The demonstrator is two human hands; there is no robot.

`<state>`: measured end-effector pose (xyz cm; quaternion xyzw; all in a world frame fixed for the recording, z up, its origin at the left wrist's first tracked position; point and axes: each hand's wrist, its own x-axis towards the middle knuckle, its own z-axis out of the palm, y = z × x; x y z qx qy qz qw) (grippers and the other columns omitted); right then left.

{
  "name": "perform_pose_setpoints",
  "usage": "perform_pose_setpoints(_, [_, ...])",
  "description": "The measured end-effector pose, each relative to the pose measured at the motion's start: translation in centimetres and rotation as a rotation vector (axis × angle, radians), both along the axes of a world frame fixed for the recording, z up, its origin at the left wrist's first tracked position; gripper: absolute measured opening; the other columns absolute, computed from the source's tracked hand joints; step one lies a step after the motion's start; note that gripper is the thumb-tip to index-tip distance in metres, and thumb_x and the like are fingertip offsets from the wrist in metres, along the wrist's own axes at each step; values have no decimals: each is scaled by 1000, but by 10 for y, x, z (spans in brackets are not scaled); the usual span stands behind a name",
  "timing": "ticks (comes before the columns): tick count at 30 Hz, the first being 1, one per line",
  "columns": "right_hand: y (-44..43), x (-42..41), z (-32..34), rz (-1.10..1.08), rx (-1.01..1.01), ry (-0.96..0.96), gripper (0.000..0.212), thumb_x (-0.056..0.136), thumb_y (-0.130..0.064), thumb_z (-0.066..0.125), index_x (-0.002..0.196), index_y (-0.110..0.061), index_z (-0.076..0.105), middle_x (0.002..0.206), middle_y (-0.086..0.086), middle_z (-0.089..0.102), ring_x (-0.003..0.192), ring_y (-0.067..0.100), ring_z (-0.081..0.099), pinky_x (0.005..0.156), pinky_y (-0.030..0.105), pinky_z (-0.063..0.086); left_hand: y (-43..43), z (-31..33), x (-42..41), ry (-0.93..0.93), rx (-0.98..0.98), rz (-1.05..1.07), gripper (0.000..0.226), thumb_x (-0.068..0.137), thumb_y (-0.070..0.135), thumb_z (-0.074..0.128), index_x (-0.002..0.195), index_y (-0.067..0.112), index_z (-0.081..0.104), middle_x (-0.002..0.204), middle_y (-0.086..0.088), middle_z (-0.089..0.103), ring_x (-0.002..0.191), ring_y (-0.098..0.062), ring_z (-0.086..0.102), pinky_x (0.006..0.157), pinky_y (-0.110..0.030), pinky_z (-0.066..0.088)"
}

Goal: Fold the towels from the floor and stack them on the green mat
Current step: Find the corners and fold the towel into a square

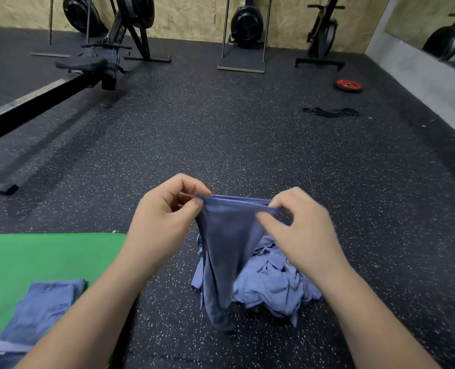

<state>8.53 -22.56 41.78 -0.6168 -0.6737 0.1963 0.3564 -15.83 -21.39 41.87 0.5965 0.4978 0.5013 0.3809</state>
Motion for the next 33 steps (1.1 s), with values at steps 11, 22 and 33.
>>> perform_pose_setpoints(11, [-3, 6, 12, 43, 124, 270, 20, 99, -28, 77, 117, -37, 73, 83, -8, 74, 77, 12, 67, 79, 27, 53, 5, -4, -2, -26, 74, 93, 22, 99, 0, 72, 98, 22, 68, 94, -11, 72, 82, -17, 65, 81, -41, 50])
perform_pose_setpoints(22, [-13, -7, 17, 230, -55, -65, 55, 88, -51, 80, 138, -47, 56, 127, -27, 60, 120, -3, 52, 101, 20, 40, -6, -11, 22, 35, 15, -87, 25, 98, 4, 74, 104, 28, 70, 91, -2, 73, 88, -30, 70, 85, -55, 57])
perform_pose_setpoints(33, [-6, -16, -2, 303, 5, 82, 4, 106, -25, 66, 102, -24, 68, 87, -7, 72, 87, 15, 67, 82, 41, 51, -11, -27, 26, 5, -51, -164, 24, 90, 15, 75, 109, 24, 65, 98, 3, 72, 89, -25, 68, 84, -56, 55])
